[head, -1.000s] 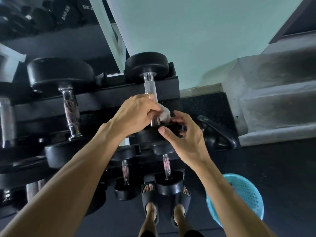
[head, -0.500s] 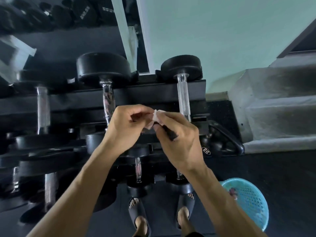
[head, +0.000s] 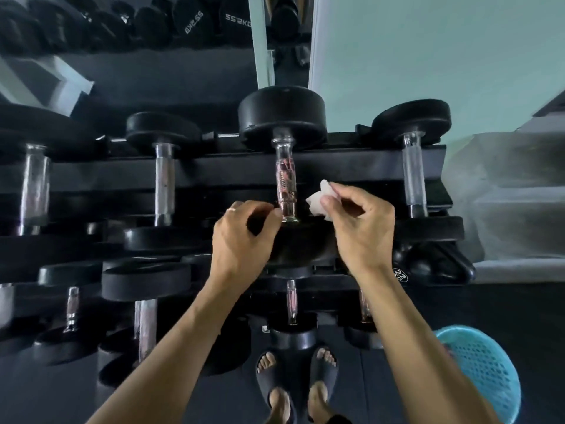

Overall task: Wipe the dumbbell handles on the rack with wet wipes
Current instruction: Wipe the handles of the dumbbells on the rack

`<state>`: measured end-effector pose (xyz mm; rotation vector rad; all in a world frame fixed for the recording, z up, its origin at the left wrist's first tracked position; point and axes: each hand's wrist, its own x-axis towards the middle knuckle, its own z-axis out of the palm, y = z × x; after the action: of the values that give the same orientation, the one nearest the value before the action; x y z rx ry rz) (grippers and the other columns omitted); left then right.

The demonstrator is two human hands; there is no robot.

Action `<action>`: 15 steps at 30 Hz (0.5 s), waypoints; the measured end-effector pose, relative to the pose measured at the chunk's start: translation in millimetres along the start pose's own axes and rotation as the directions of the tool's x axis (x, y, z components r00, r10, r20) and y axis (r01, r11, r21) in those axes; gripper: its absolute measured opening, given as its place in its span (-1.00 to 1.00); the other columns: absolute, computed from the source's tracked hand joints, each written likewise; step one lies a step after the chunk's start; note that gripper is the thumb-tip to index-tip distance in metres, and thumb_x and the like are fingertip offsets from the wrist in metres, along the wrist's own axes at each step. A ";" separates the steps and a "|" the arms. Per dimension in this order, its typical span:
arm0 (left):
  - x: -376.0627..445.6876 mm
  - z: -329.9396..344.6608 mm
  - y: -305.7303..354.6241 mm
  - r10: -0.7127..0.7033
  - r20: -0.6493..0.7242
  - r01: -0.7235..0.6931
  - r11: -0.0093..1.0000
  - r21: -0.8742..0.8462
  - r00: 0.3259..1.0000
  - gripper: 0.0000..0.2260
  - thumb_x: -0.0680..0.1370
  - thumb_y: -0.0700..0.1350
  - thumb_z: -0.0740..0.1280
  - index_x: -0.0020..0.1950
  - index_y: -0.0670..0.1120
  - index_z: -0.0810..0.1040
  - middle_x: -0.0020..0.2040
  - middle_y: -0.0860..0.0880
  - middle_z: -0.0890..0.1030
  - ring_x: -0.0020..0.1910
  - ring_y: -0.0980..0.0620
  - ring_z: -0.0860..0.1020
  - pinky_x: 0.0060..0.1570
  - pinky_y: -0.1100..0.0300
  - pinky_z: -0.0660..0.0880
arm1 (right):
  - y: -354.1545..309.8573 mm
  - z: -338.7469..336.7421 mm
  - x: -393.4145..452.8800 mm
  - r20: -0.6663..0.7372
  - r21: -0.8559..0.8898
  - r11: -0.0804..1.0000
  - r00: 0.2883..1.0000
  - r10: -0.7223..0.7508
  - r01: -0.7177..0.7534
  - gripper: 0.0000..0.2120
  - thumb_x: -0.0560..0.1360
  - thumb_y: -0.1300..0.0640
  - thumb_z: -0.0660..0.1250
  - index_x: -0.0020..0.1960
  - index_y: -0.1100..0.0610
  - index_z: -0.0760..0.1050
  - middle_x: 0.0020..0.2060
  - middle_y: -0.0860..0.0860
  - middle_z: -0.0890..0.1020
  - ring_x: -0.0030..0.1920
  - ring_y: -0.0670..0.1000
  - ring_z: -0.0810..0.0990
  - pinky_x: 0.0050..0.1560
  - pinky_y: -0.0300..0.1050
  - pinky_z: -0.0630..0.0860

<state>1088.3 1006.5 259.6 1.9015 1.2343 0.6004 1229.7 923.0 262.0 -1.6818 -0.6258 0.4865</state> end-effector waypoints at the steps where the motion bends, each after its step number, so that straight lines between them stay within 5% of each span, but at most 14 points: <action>1: -2.2 3.8 -7.6 -0.023 0.016 0.023 1.000 -0.002 1.000 -0.88 0.56 0.06 0.37 -0.05 0.04 0.62 -0.11 0.12 0.62 -0.11 0.21 0.58 -0.12 0.34 0.47 | 2.2 1.1 4.7 0.002 -0.014 1.000 1.000 0.001 -0.001 -0.77 0.51 0.21 0.46 0.01 -0.12 0.62 -0.17 -0.27 0.67 -0.05 -0.20 0.68 0.00 -0.28 0.60; 4: -4.6 19.5 -19.6 -0.065 -0.007 0.065 0.996 -0.068 0.998 -0.82 0.50 0.23 0.23 -0.19 0.16 0.47 -0.16 0.11 0.55 -0.09 0.14 0.52 -0.10 0.29 0.39 | 12.0 3.9 23.5 0.031 -0.082 0.997 0.999 0.013 -0.010 -0.80 0.51 0.23 0.45 0.07 -0.02 0.67 -0.11 -0.23 0.67 -0.01 -0.21 0.66 -0.01 -0.42 0.52; 10: 1.0 35.3 -26.2 -0.089 -0.070 0.073 0.975 -0.211 0.994 -0.78 0.43 0.18 0.20 -0.32 0.09 0.43 -0.23 0.09 0.47 -0.17 0.16 0.45 -0.18 0.45 0.31 | 22.5 15.4 71.4 0.059 -0.162 0.986 0.998 0.036 -0.026 -0.79 0.55 0.18 0.42 0.18 0.10 0.66 0.08 -0.07 0.70 0.08 -0.18 0.64 0.14 -0.37 0.53; 15: 3.9 37.3 -33.3 -0.054 -0.084 0.035 0.975 -0.218 0.995 -0.80 0.45 0.12 0.18 -0.31 0.07 0.43 -0.25 0.11 0.46 -0.17 0.11 0.45 -0.15 0.36 0.32 | 19.1 47.5 96.6 0.137 -0.093 0.994 0.990 -0.045 0.058 -0.83 0.53 0.21 0.44 0.12 0.16 0.68 -0.16 -0.24 0.65 -0.13 -0.33 0.63 -0.03 -0.42 0.54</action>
<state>1099.0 1004.6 210.7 1.6779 1.2120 0.7708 1276.6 1018.2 235.8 -1.7298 -0.8010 0.5431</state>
